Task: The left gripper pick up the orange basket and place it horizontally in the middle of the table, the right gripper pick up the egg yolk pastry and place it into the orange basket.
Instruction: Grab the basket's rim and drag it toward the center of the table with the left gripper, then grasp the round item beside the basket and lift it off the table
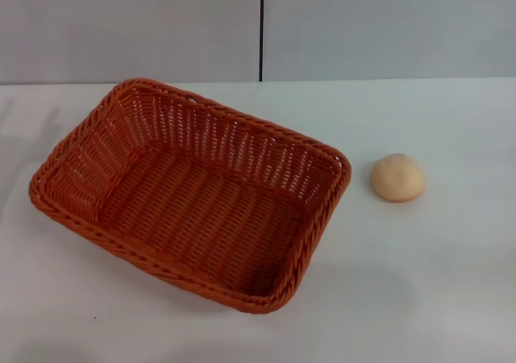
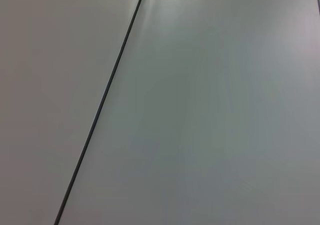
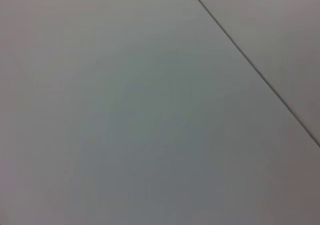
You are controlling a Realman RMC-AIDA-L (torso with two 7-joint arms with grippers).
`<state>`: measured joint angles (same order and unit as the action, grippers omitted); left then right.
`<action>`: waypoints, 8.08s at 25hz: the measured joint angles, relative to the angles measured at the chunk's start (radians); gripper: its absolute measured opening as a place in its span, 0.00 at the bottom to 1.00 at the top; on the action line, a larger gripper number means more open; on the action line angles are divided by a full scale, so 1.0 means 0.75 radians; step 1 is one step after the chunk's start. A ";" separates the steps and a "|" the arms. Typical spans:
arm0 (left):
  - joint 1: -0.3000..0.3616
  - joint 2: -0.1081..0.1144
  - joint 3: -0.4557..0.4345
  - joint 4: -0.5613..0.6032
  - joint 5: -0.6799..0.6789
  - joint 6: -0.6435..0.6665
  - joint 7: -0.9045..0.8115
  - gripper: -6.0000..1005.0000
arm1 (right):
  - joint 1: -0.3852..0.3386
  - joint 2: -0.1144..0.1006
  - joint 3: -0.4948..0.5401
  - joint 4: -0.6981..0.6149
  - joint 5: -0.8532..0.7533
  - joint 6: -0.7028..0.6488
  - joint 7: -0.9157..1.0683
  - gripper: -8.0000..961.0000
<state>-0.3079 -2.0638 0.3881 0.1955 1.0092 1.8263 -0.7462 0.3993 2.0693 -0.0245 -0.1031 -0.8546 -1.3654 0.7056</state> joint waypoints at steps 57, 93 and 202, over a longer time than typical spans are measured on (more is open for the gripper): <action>-0.305 0.007 0.547 1.447 1.718 -0.502 -1.740 0.79 | -0.035 0.004 -0.002 0.009 -0.002 0.019 0.031 0.80; -0.336 0.007 0.763 1.110 1.808 -0.817 -1.736 0.79 | -0.031 -0.002 -0.002 0.008 -0.002 0.063 0.031 0.80; -0.003 0.005 0.038 0.616 0.597 -0.341 -0.764 0.81 | -0.018 -0.185 -0.609 -0.472 -0.649 0.115 0.963 0.79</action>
<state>-0.3104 -2.0598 0.4167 0.6577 1.4572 1.5702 -1.3190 0.3858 1.9308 -0.4811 -0.4570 -1.3411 -1.2793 1.4278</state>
